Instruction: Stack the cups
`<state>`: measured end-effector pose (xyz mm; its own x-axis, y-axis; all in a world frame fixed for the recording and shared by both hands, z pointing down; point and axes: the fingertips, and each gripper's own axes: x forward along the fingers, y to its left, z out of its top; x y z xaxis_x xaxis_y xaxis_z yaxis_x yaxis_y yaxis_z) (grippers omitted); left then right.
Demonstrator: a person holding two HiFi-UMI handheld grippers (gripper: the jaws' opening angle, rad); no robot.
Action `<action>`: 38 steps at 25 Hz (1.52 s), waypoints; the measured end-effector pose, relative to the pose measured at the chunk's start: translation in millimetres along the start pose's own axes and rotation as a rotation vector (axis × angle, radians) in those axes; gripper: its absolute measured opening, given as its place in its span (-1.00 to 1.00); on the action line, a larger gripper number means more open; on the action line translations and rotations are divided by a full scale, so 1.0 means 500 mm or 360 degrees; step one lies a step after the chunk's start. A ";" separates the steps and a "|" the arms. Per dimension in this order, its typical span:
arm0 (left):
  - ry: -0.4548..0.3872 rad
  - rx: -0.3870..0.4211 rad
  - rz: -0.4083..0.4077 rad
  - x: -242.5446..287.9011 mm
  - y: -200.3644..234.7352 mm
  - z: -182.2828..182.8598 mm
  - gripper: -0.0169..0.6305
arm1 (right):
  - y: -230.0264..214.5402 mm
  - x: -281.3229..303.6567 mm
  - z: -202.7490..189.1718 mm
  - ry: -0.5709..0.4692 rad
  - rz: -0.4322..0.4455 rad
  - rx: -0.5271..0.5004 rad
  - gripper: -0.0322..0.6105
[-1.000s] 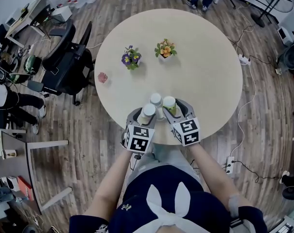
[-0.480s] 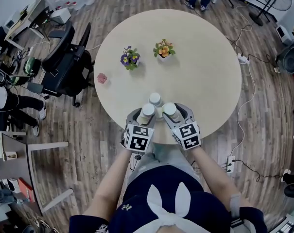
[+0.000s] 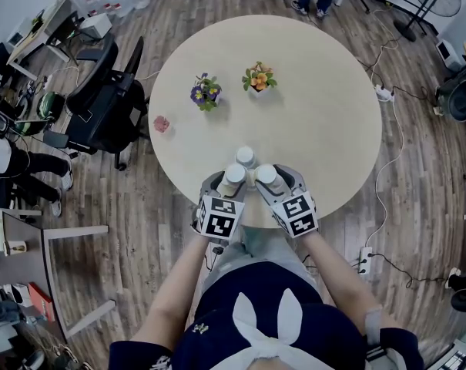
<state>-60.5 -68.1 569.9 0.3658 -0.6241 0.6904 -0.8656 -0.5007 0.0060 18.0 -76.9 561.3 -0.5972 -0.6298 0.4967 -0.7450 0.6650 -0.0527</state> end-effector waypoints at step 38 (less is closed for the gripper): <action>-0.0189 -0.0393 -0.0041 -0.109 0.166 0.048 -0.09 | -0.133 -0.117 0.152 -0.0278 0.0032 0.0160 0.05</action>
<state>-144.4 -90.0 515.3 0.4138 -0.6862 0.5983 -0.9072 -0.3652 0.2086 79.7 -114.8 470.3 -0.6482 -0.6828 0.3370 -0.7532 0.6401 -0.1516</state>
